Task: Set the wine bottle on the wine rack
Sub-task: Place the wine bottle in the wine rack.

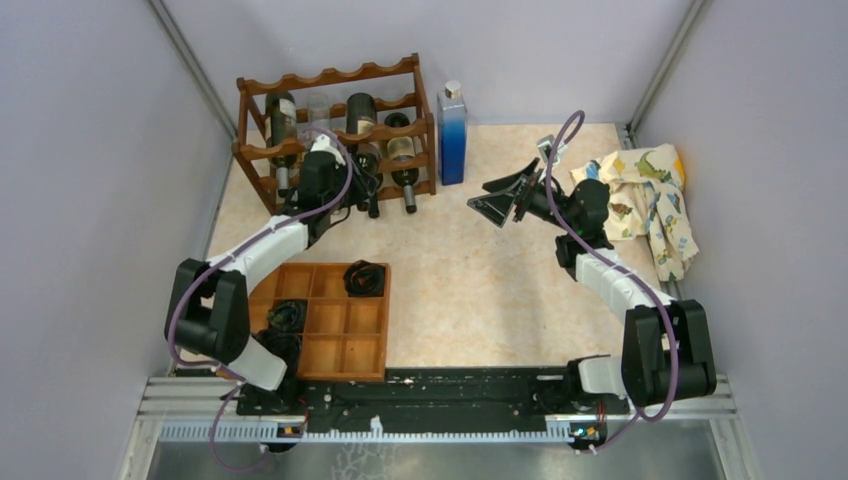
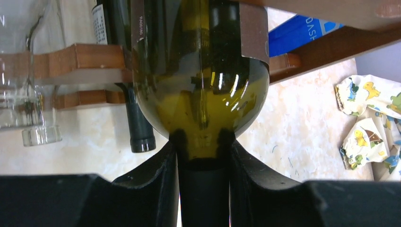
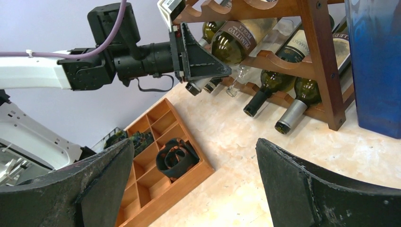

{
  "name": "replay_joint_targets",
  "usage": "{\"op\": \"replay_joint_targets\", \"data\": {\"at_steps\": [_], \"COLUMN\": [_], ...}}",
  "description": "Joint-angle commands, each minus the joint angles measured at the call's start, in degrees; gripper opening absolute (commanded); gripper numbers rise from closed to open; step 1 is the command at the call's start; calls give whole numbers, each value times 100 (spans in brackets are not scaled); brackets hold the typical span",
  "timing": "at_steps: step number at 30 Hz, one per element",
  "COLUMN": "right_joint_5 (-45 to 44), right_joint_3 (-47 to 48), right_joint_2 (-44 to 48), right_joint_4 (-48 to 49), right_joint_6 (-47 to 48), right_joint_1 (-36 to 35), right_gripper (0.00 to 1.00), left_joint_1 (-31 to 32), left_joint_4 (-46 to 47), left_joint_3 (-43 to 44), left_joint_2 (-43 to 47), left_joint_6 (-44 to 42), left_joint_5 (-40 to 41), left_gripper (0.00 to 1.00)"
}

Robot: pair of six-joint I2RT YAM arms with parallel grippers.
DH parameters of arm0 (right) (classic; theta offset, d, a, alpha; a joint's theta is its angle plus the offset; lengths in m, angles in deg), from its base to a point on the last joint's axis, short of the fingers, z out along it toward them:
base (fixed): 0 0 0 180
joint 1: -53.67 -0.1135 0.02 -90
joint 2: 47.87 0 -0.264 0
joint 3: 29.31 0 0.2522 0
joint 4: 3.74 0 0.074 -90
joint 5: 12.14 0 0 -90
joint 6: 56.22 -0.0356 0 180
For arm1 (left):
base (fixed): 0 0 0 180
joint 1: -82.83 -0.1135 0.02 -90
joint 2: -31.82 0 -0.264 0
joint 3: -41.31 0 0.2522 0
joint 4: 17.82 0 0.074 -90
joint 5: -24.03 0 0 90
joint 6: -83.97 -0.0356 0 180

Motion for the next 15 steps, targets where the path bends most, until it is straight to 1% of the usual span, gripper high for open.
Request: {"op": "replay_joint_targets", "data": {"at_steps": [1, 15], "right_joint_5": [-49, -66], "right_joint_3": [123, 54], "right_joint_2": [155, 202], "right_joint_4": [409, 495], "right_joint_6": [83, 80], "right_joint_1": [45, 49], "right_gripper": [98, 98], "left_joint_1": [-31, -31], "left_joint_4": [718, 164], "left_joint_3": [612, 1412], "left_joint_2": [-75, -654], "left_joint_6": [-181, -31], "left_joint_5": [258, 556], "left_gripper": [0, 0]}}
